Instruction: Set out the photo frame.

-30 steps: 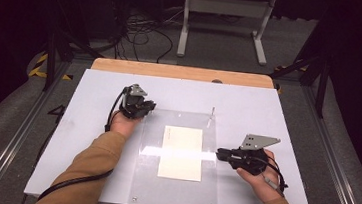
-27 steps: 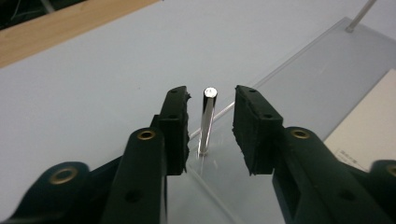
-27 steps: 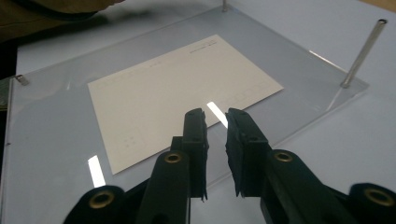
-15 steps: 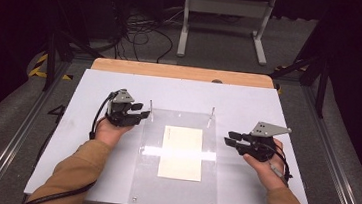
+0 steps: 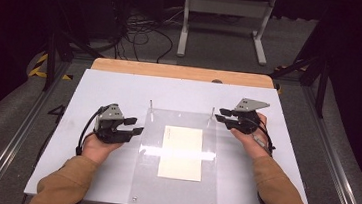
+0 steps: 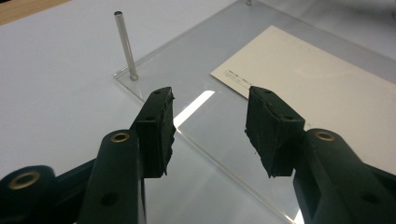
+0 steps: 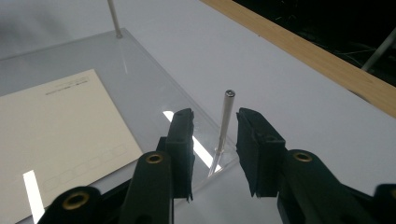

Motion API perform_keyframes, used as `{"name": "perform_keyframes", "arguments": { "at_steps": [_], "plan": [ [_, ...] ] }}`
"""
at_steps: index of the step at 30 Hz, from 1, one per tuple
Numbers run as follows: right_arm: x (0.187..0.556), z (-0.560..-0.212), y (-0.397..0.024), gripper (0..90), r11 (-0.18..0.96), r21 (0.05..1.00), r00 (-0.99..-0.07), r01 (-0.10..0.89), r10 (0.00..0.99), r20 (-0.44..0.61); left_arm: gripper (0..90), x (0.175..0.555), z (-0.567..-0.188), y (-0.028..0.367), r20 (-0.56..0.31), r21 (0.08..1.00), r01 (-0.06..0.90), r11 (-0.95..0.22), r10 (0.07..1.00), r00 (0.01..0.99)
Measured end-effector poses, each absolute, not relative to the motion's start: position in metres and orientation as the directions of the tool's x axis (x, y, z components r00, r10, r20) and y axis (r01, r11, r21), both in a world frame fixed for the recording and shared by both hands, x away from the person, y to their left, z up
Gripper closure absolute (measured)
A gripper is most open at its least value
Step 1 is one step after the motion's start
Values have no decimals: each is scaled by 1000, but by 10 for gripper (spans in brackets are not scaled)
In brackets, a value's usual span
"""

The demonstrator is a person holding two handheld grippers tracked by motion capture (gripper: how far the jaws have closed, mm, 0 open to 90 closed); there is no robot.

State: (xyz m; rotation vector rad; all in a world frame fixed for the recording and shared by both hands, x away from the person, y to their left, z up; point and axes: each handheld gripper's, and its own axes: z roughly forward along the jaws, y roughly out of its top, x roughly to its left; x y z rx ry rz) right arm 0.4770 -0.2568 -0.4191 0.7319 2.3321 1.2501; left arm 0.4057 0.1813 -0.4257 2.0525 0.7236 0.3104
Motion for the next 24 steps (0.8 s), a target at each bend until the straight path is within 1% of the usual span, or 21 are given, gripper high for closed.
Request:
{"name": "perform_keyframes", "arguments": {
  "at_steps": [3, 7, 8, 10, 11, 13, 15, 16, 17, 22, 23, 24],
  "plan": [
    [487, -423, -253, 662, 466, 842, -789, 272, 608, -82, 512, 401, -428, 184, -77, 830, 387, -402, 605, 793],
    [501, -430, -243, 674, 483, 826, -804, 290, 592, -64, 504, 393, -429, 185, -81, 827, 392, -402, 605, 792],
    [504, -432, -240, 687, 484, 823, -806, 297, 590, -57, 504, 392, -429, 186, -69, 828, 383, -409, 603, 794],
    [510, -436, -237, 760, 483, 815, -807, 319, 589, -33, 504, 390, -429, 187, -70, 826, 387, -410, 606, 792],
    [512, -438, -237, 773, 471, 817, -807, 333, 590, -11, 504, 390, -429, 188, -68, 827, 385, -410, 607, 792],
    [515, -439, -237, 828, 467, 813, -800, 348, 600, -3, 504, 387, -429, 188, -73, 826, 388, -408, 606, 792],
    [517, -438, -239, 833, 451, 811, -796, 372, 604, 30, 504, 384, -428, 188, -77, 828, 387, -407, 600, 796],
    [517, -437, -238, 839, 461, 807, -795, 370, 607, 18, 503, 384, -428, 188, -77, 828, 387, -407, 600, 796],
    [516, -436, -236, 844, 471, 797, -787, 377, 617, 7, 502, 380, -427, 186, -102, 828, 399, -395, 593, 799],
    [515, -432, -229, 852, 466, 770, -738, 437, 674, 11, 501, 368, -422, 182, -110, 831, 390, -396, 571, 813],
    [515, -432, -229, 852, 466, 770, -738, 437, 674, 11, 501, 364, -421, 181, -99, 833, 380, -403, 567, 818],
    [514, -430, -225, 852, 456, 761, -715, 462, 699, 15, 499, 361, -420, 181, -101, 836, 375, -400, 560, 822]
  ]
}}
